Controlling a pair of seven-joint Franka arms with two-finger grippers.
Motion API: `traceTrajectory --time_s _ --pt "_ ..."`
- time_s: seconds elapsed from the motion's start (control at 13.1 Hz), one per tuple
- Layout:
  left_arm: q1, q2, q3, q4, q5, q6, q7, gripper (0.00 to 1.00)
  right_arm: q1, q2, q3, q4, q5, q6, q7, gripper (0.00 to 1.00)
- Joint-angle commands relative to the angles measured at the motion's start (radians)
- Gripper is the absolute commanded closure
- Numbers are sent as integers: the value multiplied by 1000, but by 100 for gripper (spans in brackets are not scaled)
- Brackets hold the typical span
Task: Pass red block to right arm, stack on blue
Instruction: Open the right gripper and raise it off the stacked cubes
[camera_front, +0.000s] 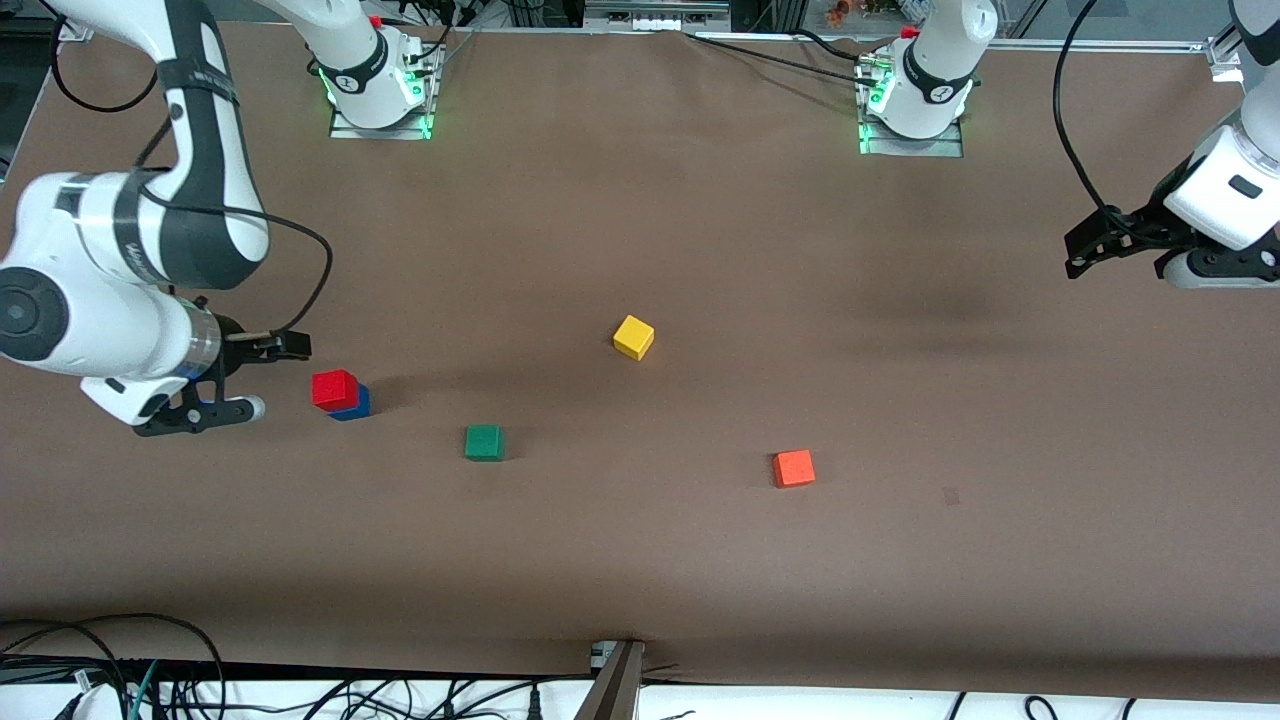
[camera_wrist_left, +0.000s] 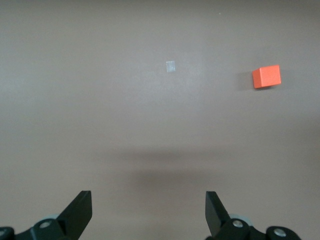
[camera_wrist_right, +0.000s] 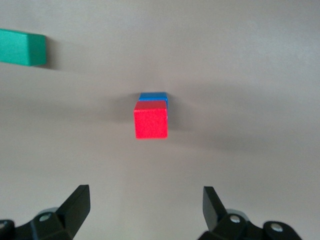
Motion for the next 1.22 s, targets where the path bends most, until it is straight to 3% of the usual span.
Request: traceTrajectory --time_s 0.0,0.31,0.53,0.69,0.99,1.14 --pt "24 -61 -14 -69 -3 29 24 0 -2 6 -26 117 -6 -153 6 0" --pt "27 24 -28 57 0 -38 18 0 -3 6 -41 247 -6 -319 9 0" --pt "27 26 -30 62 0 -44 20 0 -22 -30 -47 282 -5 -393 11 0" --pt "21 23 -31 62 0 -64 20 0 -68 -64 11 279 -14 -396 38 0" --pt "19 23 -37 62 0 -67 12 0 -230 -182 253 172 -95 -395 194 0" --pt "19 25 -37 62 0 -67 12 0 -253 -233 283 109 -91 -380 314 0"
